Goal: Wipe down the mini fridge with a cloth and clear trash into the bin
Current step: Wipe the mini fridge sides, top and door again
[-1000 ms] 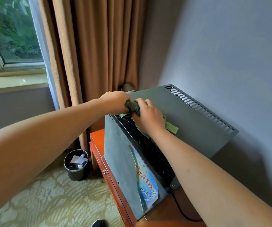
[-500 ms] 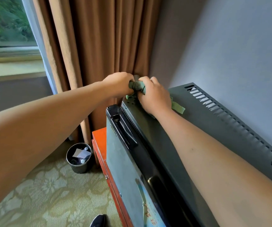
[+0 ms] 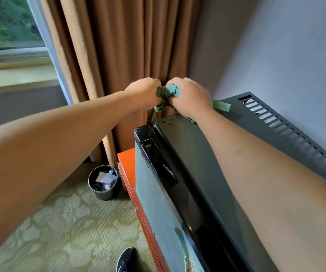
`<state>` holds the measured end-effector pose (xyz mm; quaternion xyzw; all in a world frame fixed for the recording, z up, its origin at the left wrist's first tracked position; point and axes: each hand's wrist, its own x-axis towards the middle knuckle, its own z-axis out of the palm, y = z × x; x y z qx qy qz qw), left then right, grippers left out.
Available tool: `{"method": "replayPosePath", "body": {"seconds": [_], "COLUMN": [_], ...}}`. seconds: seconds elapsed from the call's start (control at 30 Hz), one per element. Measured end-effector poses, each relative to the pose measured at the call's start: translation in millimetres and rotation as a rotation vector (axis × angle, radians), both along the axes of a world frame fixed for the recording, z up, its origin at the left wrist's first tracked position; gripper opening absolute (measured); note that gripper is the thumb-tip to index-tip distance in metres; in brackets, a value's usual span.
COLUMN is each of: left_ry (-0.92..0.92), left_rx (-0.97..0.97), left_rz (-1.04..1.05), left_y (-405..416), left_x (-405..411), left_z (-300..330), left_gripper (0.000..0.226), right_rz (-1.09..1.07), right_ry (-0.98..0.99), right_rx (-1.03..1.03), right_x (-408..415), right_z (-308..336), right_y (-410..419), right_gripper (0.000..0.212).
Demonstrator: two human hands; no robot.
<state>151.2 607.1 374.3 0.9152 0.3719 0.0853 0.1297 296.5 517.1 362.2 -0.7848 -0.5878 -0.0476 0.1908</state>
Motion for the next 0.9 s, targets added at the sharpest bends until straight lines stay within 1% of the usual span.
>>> {"method": "replayPosePath", "body": {"seconds": [0.13, 0.3, 0.5, 0.67, 0.8, 0.9], "left_ry": [0.049, 0.073, 0.12, 0.154, 0.16, 0.163], "left_rx": [0.041, 0.137, 0.228, 0.248, 0.257, 0.266], "left_rz": [0.01, 0.018, -0.031, -0.087, -0.113, -0.126], "left_y": [-8, -28, -69, -113, -156, -187], "left_x": [-24, -57, -88, -107, -120, -131], "left_z": [7, 24, 47, 49, 47, 47], "left_gripper": [0.013, 0.018, 0.013, 0.014, 0.019, 0.018], "right_rz": [0.033, 0.045, 0.061, 0.055, 0.036, 0.019], "right_ry": [0.068, 0.123, 0.241, 0.225, 0.2, 0.225], "right_rx": [-0.022, 0.071, 0.15, 0.168, 0.185, 0.178], "right_x": [-16, -53, -86, -108, -125, -137], "right_z": [4, 5, 6, 4, 3, 3], "right_y": [-10, -34, -81, -135, -182, -214], "right_gripper": [0.028, 0.032, 0.033, 0.035, 0.037, 0.036]}}
